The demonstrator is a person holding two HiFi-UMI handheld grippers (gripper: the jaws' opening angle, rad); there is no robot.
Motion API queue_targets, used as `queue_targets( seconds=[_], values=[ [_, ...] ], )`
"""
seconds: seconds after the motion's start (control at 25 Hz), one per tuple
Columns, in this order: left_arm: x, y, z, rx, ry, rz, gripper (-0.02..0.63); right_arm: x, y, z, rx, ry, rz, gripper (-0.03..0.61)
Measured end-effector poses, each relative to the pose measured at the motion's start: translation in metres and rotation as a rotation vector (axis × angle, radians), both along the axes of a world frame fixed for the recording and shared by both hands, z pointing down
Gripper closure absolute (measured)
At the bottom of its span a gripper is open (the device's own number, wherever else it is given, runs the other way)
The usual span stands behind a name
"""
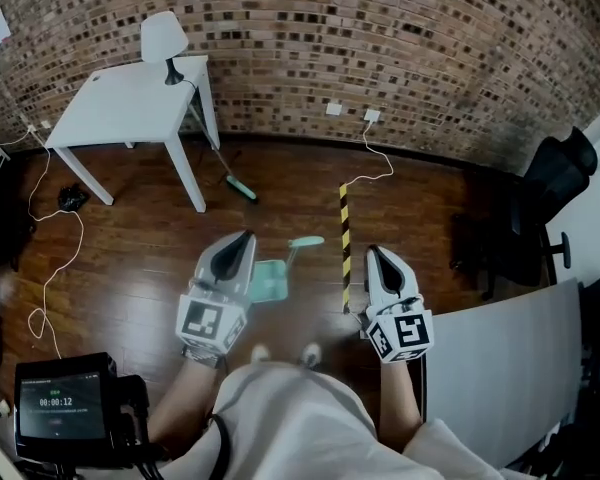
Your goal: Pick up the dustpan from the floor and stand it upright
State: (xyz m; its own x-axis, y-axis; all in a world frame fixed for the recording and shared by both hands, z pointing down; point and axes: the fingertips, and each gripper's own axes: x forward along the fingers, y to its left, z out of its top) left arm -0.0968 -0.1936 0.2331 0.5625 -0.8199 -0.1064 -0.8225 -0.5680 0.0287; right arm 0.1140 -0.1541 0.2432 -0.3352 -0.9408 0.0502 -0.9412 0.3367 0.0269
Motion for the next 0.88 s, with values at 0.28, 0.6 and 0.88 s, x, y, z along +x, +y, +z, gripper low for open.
queue_targets(
  seconds=[0.28,0.6,0.88],
  values=[
    [-0.032,0.017,0.039,-0.049,-0.07,-0.031,0.612,0.011,0.053,-0.002,0.095,0.076,0.136,0.568],
    [-0.04,0.077,0.049,-0.103,0.008,-0.073,0.614,0.005,0.096,0.02,-0.031,-0.061,0.059,0.568],
    [-0.007,0.177,0.049,-0.141,0.056,-0.046,0.612,0.035,0.195,0.033,-0.098,-0.076,0.035,0.566]
  ],
)
